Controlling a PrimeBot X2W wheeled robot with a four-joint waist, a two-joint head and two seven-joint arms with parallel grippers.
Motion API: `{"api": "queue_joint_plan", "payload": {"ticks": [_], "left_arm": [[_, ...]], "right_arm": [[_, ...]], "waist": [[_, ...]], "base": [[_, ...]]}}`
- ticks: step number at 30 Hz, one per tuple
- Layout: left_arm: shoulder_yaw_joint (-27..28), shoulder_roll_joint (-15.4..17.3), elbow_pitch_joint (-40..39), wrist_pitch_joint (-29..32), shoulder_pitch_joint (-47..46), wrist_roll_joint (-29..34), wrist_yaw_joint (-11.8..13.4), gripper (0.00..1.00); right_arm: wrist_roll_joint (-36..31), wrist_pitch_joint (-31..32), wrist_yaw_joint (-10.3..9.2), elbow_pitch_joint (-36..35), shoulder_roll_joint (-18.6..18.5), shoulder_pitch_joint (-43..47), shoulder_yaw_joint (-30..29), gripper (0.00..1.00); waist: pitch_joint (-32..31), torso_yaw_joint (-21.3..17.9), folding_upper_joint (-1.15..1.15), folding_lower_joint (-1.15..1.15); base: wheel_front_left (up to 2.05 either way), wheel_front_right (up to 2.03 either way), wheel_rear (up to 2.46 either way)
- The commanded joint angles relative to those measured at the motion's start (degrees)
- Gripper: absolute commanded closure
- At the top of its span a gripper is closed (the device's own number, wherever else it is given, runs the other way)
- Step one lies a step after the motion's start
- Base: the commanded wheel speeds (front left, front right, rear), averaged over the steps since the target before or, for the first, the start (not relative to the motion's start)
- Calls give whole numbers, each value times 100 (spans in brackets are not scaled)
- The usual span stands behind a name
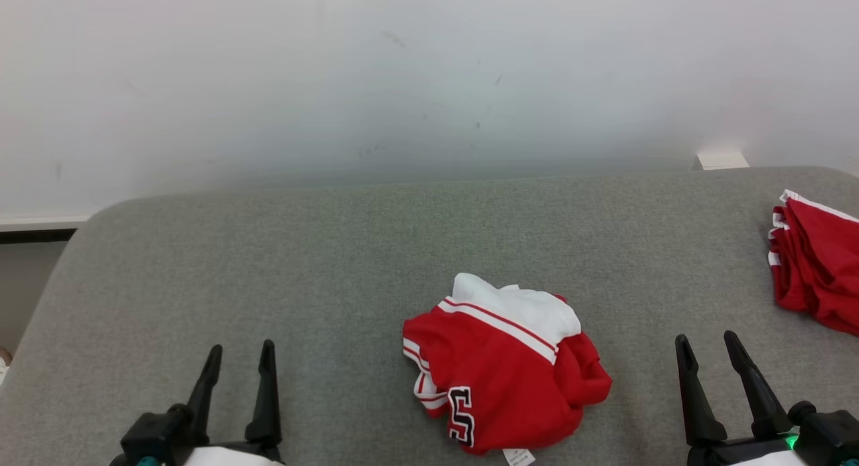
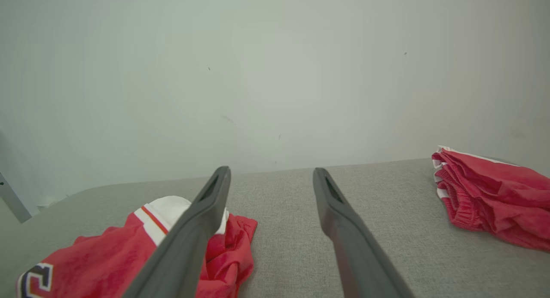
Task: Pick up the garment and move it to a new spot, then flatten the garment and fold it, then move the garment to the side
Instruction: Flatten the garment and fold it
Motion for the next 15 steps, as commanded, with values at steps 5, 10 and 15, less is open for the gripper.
{"api": "queue_joint_plan", "payload": {"ticks": [5, 10, 15], "left_arm": [[17, 6, 30, -1, -68, 62, -41, 0], [-14, 1, 57, -1, -91, 33, -66, 0], [-94, 1, 71, -1, -156, -12, -61, 0]], "right_arm": [[44, 9, -13, 65, -58, -71, 84, 0], [220, 146, -13, 336, -185, -220, 512, 0], [726, 857, -13, 730, -376, -618, 1210, 0]], "waist": [[0, 84, 0, 0], [1, 206, 0, 0], [18, 402, 0, 0]], "base": [[0, 0, 0], [0, 0, 0], [0, 0, 0]]}}
